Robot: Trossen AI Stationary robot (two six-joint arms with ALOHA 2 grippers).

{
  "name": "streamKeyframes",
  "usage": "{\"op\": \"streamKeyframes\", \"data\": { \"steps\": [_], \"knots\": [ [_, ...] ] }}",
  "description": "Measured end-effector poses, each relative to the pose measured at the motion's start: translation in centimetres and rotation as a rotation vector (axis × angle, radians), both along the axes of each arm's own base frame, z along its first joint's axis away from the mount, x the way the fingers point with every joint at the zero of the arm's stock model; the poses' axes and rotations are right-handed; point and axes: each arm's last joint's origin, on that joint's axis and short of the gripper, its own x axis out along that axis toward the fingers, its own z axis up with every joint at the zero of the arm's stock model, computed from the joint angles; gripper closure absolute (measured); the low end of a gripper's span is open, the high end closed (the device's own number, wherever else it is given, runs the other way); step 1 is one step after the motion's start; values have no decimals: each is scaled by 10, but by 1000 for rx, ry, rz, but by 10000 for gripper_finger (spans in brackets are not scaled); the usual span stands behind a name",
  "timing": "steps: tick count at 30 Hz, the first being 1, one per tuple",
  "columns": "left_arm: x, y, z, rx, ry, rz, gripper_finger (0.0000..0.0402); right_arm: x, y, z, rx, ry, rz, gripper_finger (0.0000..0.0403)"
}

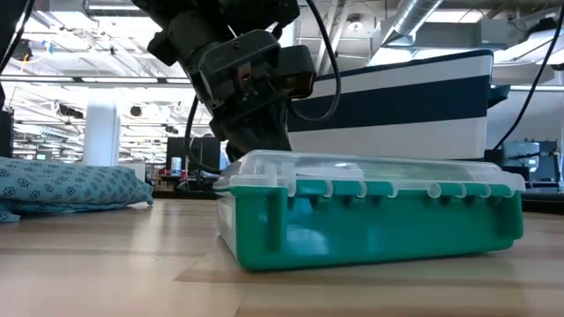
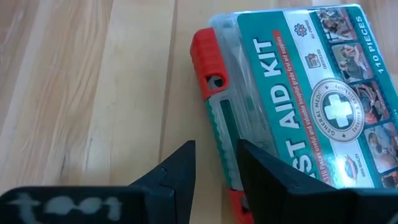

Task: Pick & place medical supplies in basket/bin
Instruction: Put the blue first aid kit into the blue organizer bin

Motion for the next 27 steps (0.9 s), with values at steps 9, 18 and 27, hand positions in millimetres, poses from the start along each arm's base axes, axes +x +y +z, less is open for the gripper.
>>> {"op": "streamKeyframes", "data": {
  "steps": [9, 18, 27],
  "knots": [
    [-1, 1, -1, -4, 17, -32, 326, 0, 0, 0, -2, 2, 1, 168],
    [9, 22, 9, -1, -23, -66, 399, -1, -1, 0, -8, 9, 1, 168],
    [32, 59, 116, 269, -118, -90, 401, -16, 9, -3, 86, 41, -50, 168]
  ]
}}
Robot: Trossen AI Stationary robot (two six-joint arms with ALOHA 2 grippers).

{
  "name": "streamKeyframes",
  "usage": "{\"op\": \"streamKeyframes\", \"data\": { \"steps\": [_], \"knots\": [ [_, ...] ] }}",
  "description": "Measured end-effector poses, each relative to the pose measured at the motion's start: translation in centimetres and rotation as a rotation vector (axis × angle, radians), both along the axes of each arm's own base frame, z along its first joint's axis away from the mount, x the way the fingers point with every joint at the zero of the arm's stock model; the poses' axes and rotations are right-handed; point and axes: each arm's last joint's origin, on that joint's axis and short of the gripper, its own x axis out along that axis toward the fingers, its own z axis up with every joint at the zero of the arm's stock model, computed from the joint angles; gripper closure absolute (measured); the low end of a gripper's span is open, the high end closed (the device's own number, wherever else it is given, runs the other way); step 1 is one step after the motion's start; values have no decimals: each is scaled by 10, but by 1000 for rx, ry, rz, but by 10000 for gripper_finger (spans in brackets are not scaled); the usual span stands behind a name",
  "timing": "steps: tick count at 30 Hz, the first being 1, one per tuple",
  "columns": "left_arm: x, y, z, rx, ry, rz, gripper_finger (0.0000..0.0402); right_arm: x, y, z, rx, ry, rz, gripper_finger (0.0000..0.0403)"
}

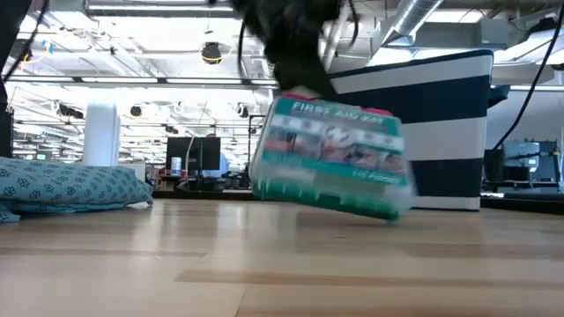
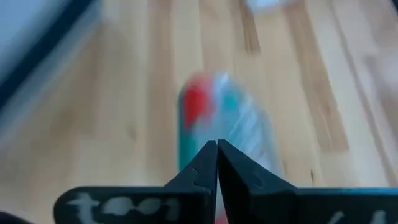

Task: Pick & place medical supplies in basket/bin
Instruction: Put the blue first aid kit into the blue organizer bin

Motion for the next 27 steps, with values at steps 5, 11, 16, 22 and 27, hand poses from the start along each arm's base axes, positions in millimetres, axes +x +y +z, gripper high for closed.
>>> {"op": "streamKeyframes", "data": {
  "steps": [5, 11, 16, 22, 27],
  "knots": [
    [6, 28, 85, 144, -154, 34, 400, -19, 13, -1, 36, -25, -34, 168],
    [-8, 68, 149, 176, -265, 73, 400, -39, 28, -2, 66, -89, -38, 168],
    [-13, 72, 126, 169, -69, 39, 401, -49, 36, -21, 39, -74, -40, 168],
    [1, 76, 71, 133, 142, 7, 375, -53, 39, -33, 27, -63, -54, 168],
    [22, 77, 17, 127, 280, -55, 324, -50, 37, -33, 19, -76, -62, 168]
  ]
}}
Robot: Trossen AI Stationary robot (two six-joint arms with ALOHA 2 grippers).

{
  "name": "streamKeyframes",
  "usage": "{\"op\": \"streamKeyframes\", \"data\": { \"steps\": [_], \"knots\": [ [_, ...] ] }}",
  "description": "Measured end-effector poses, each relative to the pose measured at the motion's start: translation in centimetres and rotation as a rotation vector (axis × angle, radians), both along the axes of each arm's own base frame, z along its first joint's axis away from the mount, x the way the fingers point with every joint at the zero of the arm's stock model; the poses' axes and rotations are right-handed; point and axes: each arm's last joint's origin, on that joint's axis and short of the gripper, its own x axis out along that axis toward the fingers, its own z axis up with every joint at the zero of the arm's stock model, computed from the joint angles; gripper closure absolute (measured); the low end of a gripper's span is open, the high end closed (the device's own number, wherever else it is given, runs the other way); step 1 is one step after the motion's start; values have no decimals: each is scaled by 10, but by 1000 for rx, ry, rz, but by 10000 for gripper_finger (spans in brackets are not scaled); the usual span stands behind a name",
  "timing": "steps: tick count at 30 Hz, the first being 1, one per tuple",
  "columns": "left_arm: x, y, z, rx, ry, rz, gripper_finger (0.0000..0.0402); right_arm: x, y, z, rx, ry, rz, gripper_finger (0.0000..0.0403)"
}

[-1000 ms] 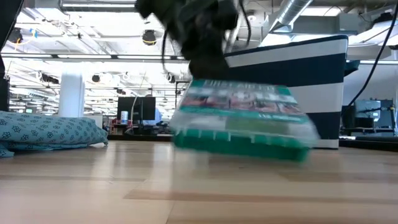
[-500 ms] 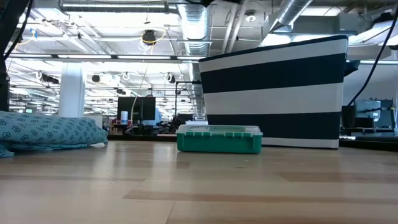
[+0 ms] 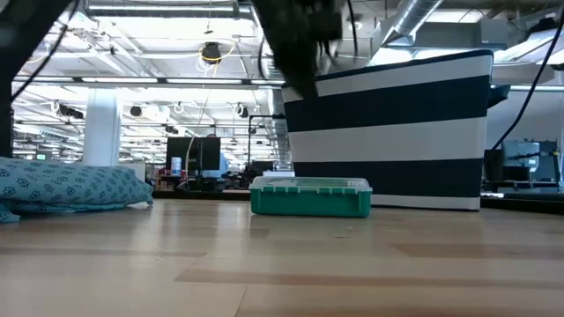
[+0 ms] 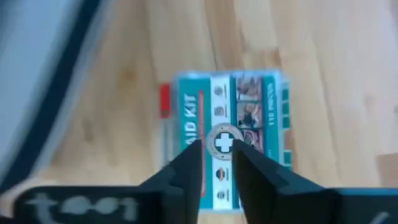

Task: Pick & place medical supplies in basket/bin
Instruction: Put the blue first aid kit into the blue organizer bin

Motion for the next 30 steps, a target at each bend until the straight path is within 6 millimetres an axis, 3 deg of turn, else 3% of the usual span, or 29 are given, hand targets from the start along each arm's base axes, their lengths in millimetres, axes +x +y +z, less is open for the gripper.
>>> {"op": "streamKeyframes", "data": {
  "steps": [4, 8, 13, 25, 27, 30],
  "knots": [
    [12, 2, -44, -12, 104, 28, 293, 1, -1, 0, 1, -3, -8, 168],
    [20, 5, -87, -5, 205, 57, 288, 1, -1, 0, 2, -3, -8, 168],
    [24, -1, -100, -59, 237, 61, 299, 1, -1, 0, 3, -3, -8, 168],
    [18, -64, -84, -112, 252, -20, 309, 1, -1, 0, -8, 10, -2, 168],
    [16, -71, -74, -64, 238, -17, 309, 1, -1, 0, -9, 11, -2, 168],
    [14, -70, -40, -9, 120, 3, 309, 1, -1, 0, -5, 9, -2, 168]
  ]
}}
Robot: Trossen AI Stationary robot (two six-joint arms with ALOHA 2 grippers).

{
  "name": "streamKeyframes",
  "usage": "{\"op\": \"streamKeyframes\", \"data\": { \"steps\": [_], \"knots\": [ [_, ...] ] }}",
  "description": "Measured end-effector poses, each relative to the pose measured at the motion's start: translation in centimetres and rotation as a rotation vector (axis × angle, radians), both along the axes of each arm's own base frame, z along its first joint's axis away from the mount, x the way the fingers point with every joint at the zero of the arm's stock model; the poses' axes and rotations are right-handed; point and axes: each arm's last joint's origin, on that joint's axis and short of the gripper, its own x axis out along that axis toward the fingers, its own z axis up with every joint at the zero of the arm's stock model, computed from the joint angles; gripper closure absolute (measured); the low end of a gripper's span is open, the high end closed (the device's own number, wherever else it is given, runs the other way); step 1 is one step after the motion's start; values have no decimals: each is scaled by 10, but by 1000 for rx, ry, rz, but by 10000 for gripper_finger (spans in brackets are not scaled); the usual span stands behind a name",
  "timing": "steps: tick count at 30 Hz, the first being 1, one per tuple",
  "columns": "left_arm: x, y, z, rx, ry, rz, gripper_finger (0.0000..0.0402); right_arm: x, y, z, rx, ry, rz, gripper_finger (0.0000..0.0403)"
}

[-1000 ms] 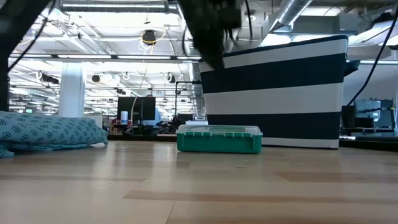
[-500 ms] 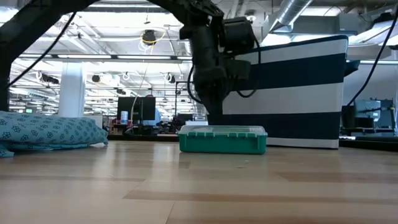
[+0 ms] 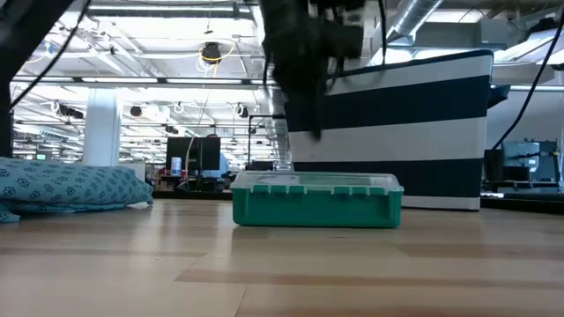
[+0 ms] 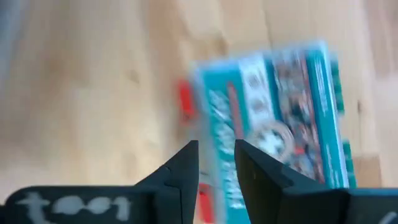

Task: Pick & place medical supplies in basket/bin
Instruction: Put the blue first aid kit into the blue organizer bin

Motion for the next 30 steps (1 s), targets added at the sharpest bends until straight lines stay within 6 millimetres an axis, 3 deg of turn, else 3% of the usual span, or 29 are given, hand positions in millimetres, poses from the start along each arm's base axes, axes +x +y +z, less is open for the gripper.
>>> {"op": "streamKeyframes", "data": {
  "steps": [3, 14, 30],
  "knots": [
    [1, 5, 9, 34, -49, 30, 309, 0, 1, 0, 14, -5, -4, 168],
    [-6, 36, -43, -50, 1, 148, 309, 0, 0, 0, 11, -2, -4, 168],
    [-15, 37, -69, -140, 29, 134, 309, 8, -6, 0, 2, 7, -38, 168]
  ]
}}
